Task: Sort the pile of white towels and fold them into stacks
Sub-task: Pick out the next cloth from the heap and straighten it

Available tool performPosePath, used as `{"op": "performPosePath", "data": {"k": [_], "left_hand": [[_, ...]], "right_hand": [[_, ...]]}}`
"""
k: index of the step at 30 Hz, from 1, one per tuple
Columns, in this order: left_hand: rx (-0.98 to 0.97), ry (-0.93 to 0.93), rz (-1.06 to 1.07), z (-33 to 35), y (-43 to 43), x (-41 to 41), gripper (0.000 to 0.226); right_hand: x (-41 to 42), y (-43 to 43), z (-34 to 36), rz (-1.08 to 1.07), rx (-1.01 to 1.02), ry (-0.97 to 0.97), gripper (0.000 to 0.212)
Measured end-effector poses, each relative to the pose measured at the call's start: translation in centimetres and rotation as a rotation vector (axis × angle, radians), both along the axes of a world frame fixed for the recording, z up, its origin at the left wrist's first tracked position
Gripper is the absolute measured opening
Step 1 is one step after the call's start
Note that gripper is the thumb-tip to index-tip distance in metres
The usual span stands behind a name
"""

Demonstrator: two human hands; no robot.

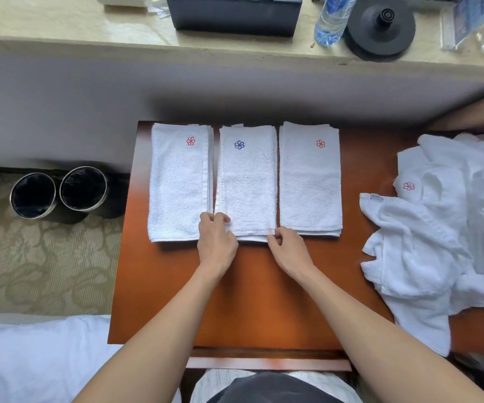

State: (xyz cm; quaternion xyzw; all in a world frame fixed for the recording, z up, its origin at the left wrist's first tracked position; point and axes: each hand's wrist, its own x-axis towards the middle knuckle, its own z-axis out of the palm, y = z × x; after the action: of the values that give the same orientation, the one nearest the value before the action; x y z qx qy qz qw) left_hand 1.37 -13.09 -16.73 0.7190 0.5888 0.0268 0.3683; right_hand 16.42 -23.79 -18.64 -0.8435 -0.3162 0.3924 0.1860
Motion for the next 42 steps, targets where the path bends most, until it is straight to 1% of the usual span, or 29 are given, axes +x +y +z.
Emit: {"op": "performPosePath", "data": {"k": [3,5,9,13,16,20,24,26,28,30,31,34,36,39,42], "left_hand": [[0.087,0.096,-0.094,0.6,-0.9,-1.4,0.030],[0.147,0.142,-0.163,0.8,-1.5,-2.3,0.033],[0.191,0.133,-0.324,1.3,-2.6,-2.2,0.040],[0.221,0.106,-0.467,2.3,-7.3,-1.3,0.043],[0.253,0.077,-0.544,3.4,-10.5,0.3,0.048],[0.305,0.077,-0.651,5.1,-14.0,4.5,0.052],[0.362,0.046,-0.720,6.3,-18.1,9.9,0.051],[0.376,0.040,-0.719,6.7,-20.9,12.8,0.052],[0.375,0.010,-0.668,7.4,-24.0,15.9,0.052],[0.365,0.005,-0.627,8.1,-27.8,18.7,0.052],[0.374,0.015,-0.640,8.4,-29.7,20.0,0.052],[0.370,0.034,-0.704,9.4,-35.1,23.7,0.053],[0.389,0.029,-0.714,10.6,-36.9,26.6,0.053],[0.408,0.014,-0.720,12.0,-38.4,30.7,0.052],[0.409,0.003,-0.733,12.5,-39.0,33.4,0.050]], "right_hand": [[-0.2,-1.5,1.2,0.055,-0.015,-0.013,0.017],[-0.5,-2.6,2.2,0.087,-0.019,-0.033,0.015],[-0.1,-4.4,4.8,0.116,-0.007,-0.088,0.019],[0.4,-8.2,7.1,0.152,0.000,-0.211,0.029],[1.9,-10.7,8.9,0.177,0.069,-0.306,0.035],[5.5,-14.5,10.9,0.199,0.132,-0.392,0.035],[10.1,-20.0,11.5,0.121,0.238,-0.431,0.032],[12.9,-23.1,11.0,0.129,0.269,-0.449,0.033],[16.2,-26.2,10.6,0.165,0.302,-0.473,0.034],[19.5,-29.8,10.4,0.177,0.349,-0.449,0.033],[21.0,-31.9,10.5,0.172,0.365,-0.447,0.032],[25.3,-38.2,11.4,0.148,0.349,-0.454,0.033],[28.6,-40.5,12.7,0.130,0.347,-0.468,0.035],[33.3,-42.1,14.1,0.091,0.333,-0.454,0.037],[36.2,-42.4,14.3,0.073,0.331,-0.445,0.038]]}}
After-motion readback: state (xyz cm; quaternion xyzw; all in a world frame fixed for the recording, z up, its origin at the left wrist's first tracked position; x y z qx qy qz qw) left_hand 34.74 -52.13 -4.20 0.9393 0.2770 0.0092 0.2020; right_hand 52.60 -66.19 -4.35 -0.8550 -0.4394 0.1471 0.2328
